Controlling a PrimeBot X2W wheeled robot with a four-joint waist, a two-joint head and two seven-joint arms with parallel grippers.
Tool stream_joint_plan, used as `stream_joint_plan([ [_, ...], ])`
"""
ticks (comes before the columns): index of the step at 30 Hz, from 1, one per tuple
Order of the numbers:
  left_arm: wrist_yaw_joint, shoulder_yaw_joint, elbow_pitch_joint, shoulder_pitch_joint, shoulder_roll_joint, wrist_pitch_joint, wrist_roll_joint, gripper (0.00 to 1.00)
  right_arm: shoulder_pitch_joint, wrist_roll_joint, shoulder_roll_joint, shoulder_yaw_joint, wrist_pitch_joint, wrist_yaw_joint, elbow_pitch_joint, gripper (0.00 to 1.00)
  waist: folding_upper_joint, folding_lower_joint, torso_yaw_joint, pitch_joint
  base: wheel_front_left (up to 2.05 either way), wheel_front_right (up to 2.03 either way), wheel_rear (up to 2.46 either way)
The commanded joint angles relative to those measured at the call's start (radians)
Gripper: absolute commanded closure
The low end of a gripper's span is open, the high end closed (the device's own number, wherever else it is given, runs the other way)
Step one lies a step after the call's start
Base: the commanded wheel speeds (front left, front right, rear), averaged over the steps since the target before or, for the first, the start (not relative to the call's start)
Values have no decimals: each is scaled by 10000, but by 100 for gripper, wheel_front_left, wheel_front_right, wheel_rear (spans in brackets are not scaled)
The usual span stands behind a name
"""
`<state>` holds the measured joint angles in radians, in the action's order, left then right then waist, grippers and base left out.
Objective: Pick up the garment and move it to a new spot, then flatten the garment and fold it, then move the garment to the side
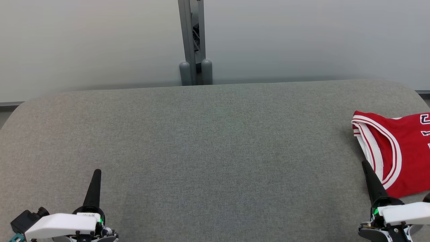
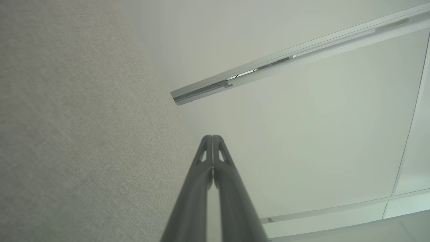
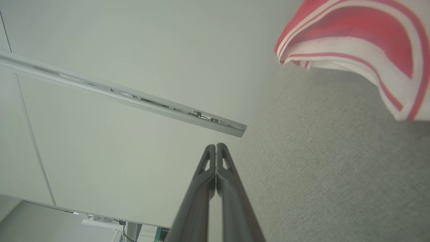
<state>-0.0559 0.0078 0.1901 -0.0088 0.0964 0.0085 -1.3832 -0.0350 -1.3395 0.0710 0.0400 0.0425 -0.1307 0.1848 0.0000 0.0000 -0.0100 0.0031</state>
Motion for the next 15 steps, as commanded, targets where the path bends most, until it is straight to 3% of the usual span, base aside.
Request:
stream_joint_plan([
  [1,-98,106,-40,-250,23,59,-201,100,-176,-250,90,55,43,0,-23,100,0,0,4,-1,0,0,0],
  [15,-392,419,21,-411,-130,399,-1162,100,-248,-1474,112,200,224,0,48,100,0,0,40,-10,0,0,0],
])
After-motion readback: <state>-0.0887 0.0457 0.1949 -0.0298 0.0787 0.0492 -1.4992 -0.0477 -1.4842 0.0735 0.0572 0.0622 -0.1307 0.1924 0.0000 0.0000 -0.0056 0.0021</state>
